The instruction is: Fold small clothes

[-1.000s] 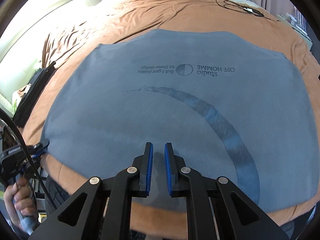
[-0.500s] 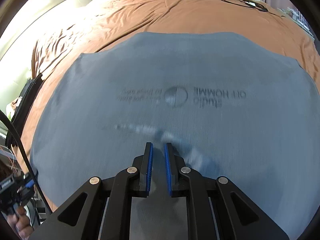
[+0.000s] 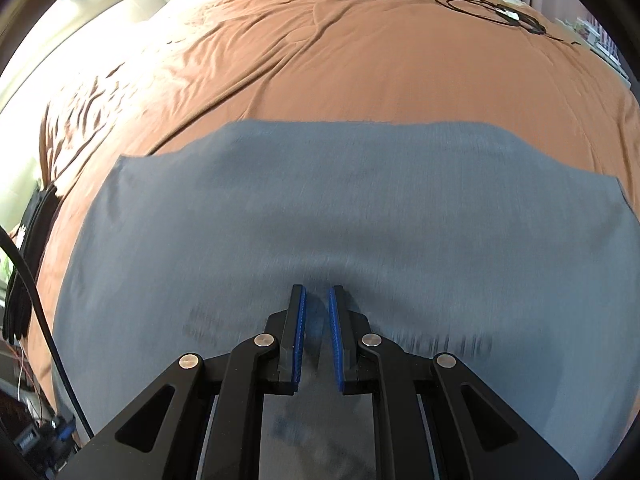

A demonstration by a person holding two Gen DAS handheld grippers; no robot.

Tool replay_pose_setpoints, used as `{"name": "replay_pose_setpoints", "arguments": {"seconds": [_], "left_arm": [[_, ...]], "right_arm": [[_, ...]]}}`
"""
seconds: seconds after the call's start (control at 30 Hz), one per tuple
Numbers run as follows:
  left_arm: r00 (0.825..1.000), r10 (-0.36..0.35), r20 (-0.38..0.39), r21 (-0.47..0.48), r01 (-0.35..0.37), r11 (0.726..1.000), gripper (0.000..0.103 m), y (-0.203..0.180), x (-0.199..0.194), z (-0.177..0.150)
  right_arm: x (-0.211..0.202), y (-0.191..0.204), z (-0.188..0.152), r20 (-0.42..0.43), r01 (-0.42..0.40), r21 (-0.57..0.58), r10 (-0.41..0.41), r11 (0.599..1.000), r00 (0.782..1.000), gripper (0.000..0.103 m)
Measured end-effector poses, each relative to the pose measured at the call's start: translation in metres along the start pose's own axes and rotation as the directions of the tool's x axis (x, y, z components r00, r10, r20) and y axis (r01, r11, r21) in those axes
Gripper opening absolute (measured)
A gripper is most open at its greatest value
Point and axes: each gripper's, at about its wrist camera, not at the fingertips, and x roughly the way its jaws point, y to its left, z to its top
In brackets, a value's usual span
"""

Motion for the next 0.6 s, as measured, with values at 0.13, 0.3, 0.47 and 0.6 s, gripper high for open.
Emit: {"name": "replay_pose_setpoints", "arguments": {"seconds": [0.13, 0.3, 0.47, 0.6], "left_arm": [[1.0, -0.007, -0.002, -0.025, 0.007, 1.0, 0.02, 0.002, -0.001, -0.001], [1.0, 0.005, -0.001, -0.02, -0.005, 1.0, 0.02, 0.0, -0.004, -0.003], [1.0, 0.01, -0.001, -0.015, -0.01, 1.0, 0.02, 0.0, -0.004, -0.005], [1.0, 0.018, 0.002, -0.006, -0.018, 1.0, 0.02, -0.001, -0.004, -0.006]], "right_arm": [[0.013, -0.005, 0.016, -0.003, 0.009, 0.021, -0.009, 1.0, 1.0, 0.009], [0.028, -0.006, 0.03, 0.009, 0.005, 0.04, -0.005, 0.999, 1.0, 0.009], [0.038, -0.01, 0.046, 0.009, 0.004, 0.061, -0.004, 0.998, 1.0, 0.009], [0.043, -0.017, 0.056, -0.002, -0.017, 0.101, 0.017, 0.995, 1.0, 0.009]]}}
